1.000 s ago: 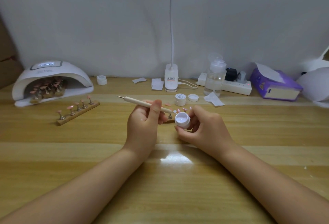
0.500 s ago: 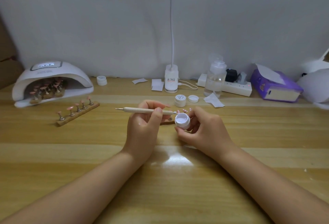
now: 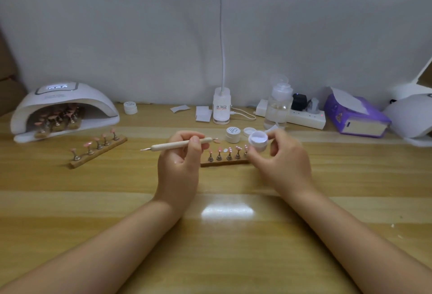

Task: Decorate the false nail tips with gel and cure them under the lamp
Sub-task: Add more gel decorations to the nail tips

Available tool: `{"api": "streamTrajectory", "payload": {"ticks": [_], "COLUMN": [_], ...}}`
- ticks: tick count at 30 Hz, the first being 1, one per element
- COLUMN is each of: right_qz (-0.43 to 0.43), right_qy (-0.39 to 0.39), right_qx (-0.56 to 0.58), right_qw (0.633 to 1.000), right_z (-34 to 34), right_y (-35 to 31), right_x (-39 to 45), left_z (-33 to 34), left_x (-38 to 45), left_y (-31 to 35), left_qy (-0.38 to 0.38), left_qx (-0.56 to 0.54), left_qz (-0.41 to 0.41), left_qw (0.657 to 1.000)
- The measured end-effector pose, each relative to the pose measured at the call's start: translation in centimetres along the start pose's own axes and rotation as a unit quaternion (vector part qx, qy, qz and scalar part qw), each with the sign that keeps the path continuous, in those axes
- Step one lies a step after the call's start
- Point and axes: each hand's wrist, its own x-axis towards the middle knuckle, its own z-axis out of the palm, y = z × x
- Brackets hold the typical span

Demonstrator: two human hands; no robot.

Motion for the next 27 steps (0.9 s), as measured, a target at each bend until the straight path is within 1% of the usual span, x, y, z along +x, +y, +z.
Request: {"api": "streamTrajectory", "payload": {"ticks": [1,4,6,10,12,13,14,16,17,18,20,23,24,26,27], "right_qz": [0.028,0.136,0.179,0.176,0.18,0.171,0.141,0.04,-0.006,-0.042,-0.082,-0.062,-0.053,-0.053,-0.07], "right_qy": [-0.001,-0.066,-0.099,-0.144,-0.153,-0.139,-0.108,-0.027,-0.005,0.0,-0.032,-0.135,-0.156,-0.177,-0.177], "right_qx": [-0.029,-0.14,-0.166,-0.194,-0.208,-0.201,-0.182,-0.119,-0.09,-0.076,-0.088,-0.132,-0.137,-0.151,-0.169], "right_qw": [0.999,0.979,0.965,0.954,0.949,0.955,0.967,0.992,0.996,0.996,0.992,0.98,0.977,0.971,0.967], "right_z": [-0.2,-0.6,-0.5,-0.2,-0.3,-0.4,-0.6,-0.9,-1.1,-1.2,-0.9,0.4,0.9,1.7,2.0], "right_y": [0.6,2.3,2.7,2.8,2.3,2.0,1.5,0.2,-0.6,-1.5,-3.1,-4.3,-4.3,-4.2,-4.0], "right_x": [0.5,1.3,1.4,1.7,1.7,1.6,1.6,1.4,1.2,0.9,0.3,-0.4,-0.6,-0.8,-0.9], "left_z": [0.0,-0.1,-0.1,-0.1,-0.1,-0.1,-0.1,-0.1,-0.1,0.0,0.1,0.2,0.2,0.1,0.1], "left_x": [0.1,0.2,0.2,0.2,0.2,0.2,0.2,0.2,0.2,0.2,0.2,0.1,0.1,0.1,0.2], "left_y": [-0.1,-0.2,-0.2,-0.3,-0.4,-0.4,-0.4,-0.3,-0.3,-0.2,0.0,0.2,0.2,0.2,0.2], "left_qy": [0.005,0.013,0.012,0.01,0.009,0.008,0.008,0.007,0.007,0.009,0.012,0.017,0.02,0.025,0.025], "left_qx": [-0.002,-0.007,-0.011,-0.014,-0.015,-0.016,-0.015,-0.017,-0.019,-0.022,-0.029,-0.035,-0.035,-0.034,-0.032], "left_qz": [-0.004,-0.014,-0.017,-0.021,-0.024,-0.025,-0.024,-0.021,-0.02,-0.019,-0.014,-0.012,-0.012,-0.012,-0.013], "left_qw": [1.0,1.0,1.0,1.0,1.0,1.0,1.0,1.0,1.0,1.0,0.999,0.999,0.999,0.999,0.999]}}
